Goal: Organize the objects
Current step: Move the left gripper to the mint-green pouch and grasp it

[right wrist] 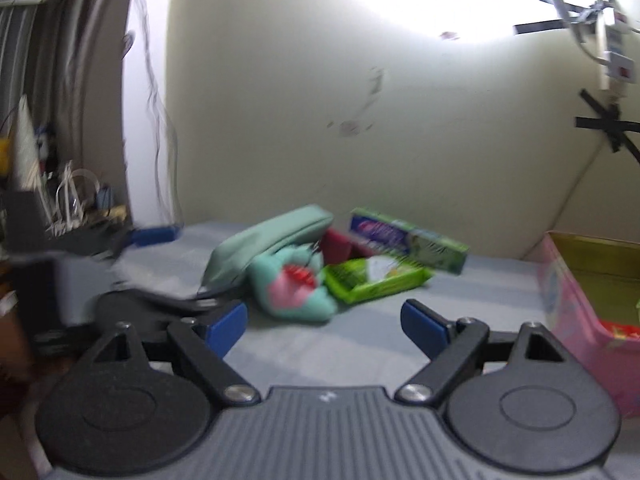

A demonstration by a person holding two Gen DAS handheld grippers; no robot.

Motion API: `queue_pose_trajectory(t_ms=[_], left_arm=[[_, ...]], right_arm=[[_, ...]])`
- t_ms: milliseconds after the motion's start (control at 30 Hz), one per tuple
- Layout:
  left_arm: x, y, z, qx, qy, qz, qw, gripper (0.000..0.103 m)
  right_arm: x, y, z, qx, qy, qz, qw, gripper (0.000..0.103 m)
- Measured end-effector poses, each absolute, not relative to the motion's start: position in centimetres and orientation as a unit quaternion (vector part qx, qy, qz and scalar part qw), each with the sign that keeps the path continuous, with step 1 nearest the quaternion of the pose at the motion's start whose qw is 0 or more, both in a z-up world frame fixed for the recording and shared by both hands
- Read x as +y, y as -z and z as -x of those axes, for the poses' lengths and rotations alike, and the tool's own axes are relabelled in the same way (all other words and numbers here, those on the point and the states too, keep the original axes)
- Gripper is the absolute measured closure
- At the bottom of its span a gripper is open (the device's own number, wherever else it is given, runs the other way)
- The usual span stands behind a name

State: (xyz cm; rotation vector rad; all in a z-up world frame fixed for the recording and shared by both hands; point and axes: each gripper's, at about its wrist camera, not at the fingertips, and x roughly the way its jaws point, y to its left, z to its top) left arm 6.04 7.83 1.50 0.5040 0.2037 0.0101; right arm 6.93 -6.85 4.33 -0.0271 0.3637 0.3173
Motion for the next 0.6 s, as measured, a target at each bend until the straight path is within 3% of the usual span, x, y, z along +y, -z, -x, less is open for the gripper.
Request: queue_pose_trajectory(t_ms=[100,167,300,600], left_arm=[[8.9,-1.7,-9.3,0.153,-0.023,-0.224,0.962,0.032],[10.3,-1.9,-10.9,0.192,-0.017,-0.189,0.963,0.068],[12.9,-3.5,-10.1,0.206,0.011,-0.123,0.971,0.072],[27.0,-4.6,-1.8,0.26,0.1,0.254,0.926,0.072]], right_arm=[[-6.2,-4.0,-6.2,0.186,-0.152,0.03,0.97,0.015],[-6.2,-3.9,-6.0,0.189,-0.146,0.033,0.971,0.015],[-6.5,-4.3,-6.7,0.197,-0.154,0.022,0.968,0.015],[-1.9,-7.4,-12.9,0.209,-0.281,-0.001,0.937,0.015]])
